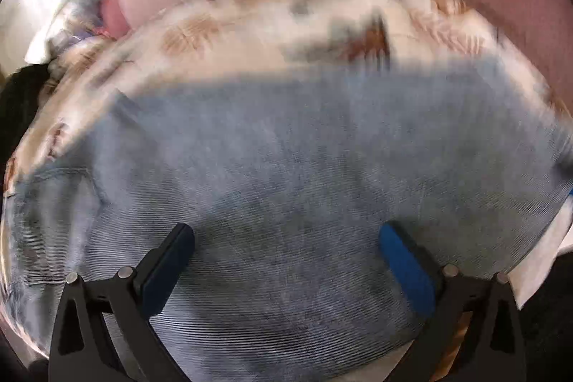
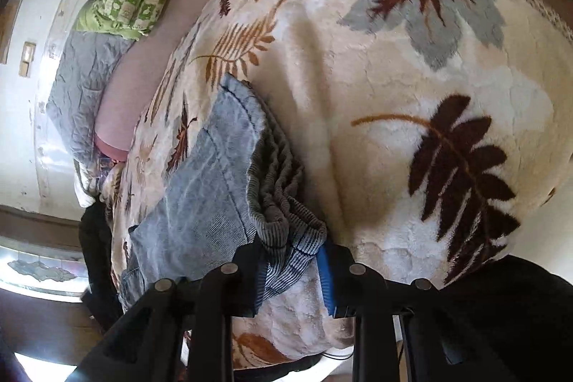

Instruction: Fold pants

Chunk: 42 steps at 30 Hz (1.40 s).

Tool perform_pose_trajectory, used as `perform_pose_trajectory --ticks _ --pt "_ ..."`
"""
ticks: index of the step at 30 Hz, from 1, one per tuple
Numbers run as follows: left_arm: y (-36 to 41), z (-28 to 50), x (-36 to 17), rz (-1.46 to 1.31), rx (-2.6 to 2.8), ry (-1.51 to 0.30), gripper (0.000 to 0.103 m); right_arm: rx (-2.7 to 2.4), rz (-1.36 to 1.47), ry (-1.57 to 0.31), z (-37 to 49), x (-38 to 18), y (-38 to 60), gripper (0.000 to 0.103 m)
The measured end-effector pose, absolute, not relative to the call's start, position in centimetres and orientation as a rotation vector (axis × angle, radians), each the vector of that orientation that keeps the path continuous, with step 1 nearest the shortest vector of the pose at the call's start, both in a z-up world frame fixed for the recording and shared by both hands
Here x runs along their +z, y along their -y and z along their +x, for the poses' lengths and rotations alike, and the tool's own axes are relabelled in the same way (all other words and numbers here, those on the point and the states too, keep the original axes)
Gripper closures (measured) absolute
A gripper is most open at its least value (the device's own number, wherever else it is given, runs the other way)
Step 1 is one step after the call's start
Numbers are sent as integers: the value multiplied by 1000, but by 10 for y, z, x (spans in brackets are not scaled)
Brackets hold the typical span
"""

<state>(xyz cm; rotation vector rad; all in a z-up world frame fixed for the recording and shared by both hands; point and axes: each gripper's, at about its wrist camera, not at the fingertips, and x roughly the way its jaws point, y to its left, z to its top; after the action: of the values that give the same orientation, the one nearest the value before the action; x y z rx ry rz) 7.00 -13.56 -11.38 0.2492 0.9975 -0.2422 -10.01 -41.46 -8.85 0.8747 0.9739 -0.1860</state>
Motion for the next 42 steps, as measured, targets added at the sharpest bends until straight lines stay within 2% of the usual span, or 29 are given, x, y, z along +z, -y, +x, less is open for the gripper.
perform_pose_trajectory --ticks 5,10,14,18,20,21,22,23,24,26,28,31,34,35,36,40,42 --pt "138 70 -118 264 -249 -984 0 -182 702 -931 -86 -39 383 82" --pt "120 66 -102 170 -300 -984 0 -87 428 -849 -61 32 302 87" --pt "58 59 -68 -33 -248 -939 0 81 224 -790 -53 62 202 87" --pt "-49 31 -35 -178 -33 -829 0 257 70 -811 -52 34 100 86" --pt "-103 15 -32 -236 95 -804 0 322 54 -861 -45 -8 67 83" --pt "-118 10 -32 -252 131 -802 0 357 52 -936 -35 -45 51 76" --pt "-135 4 -32 -268 171 -804 0 376 62 -1016 -28 -72 44 65" --pt "-148 0 -32 -278 197 -813 0 392 90 -1093 -22 -98 40 61" --pt "-155 -2 -32 -283 204 -825 0 393 119 -1060 -25 -106 42 62" --pt "-158 -3 -28 -283 183 -832 0 430 167 -1028 -32 -92 52 53" --pt "-147 0 -19 -282 141 -815 0 447 271 -1004 -38 -73 75 37" --pt "-103 11 -2 -257 3 -787 0 405 405 -912 -54 -49 123 29" --pt "-64 23 4 -229 -91 -786 0 357 599 -951 -58 -73 174 24" --pt "-48 27 2 -213 -123 -792 0 336 668 -1052 -53 -98 189 24" --pt "-34 29 -5 -188 -143 -811 0 361 743 -1091 -50 -111 199 29" --pt "8 54 -89 76 -65 -1108 0 446 849 -1023 -43 -79 232 29" --pt "5 41 -85 77 -59 -1029 0 470 848 -981 -32 -56 244 29"
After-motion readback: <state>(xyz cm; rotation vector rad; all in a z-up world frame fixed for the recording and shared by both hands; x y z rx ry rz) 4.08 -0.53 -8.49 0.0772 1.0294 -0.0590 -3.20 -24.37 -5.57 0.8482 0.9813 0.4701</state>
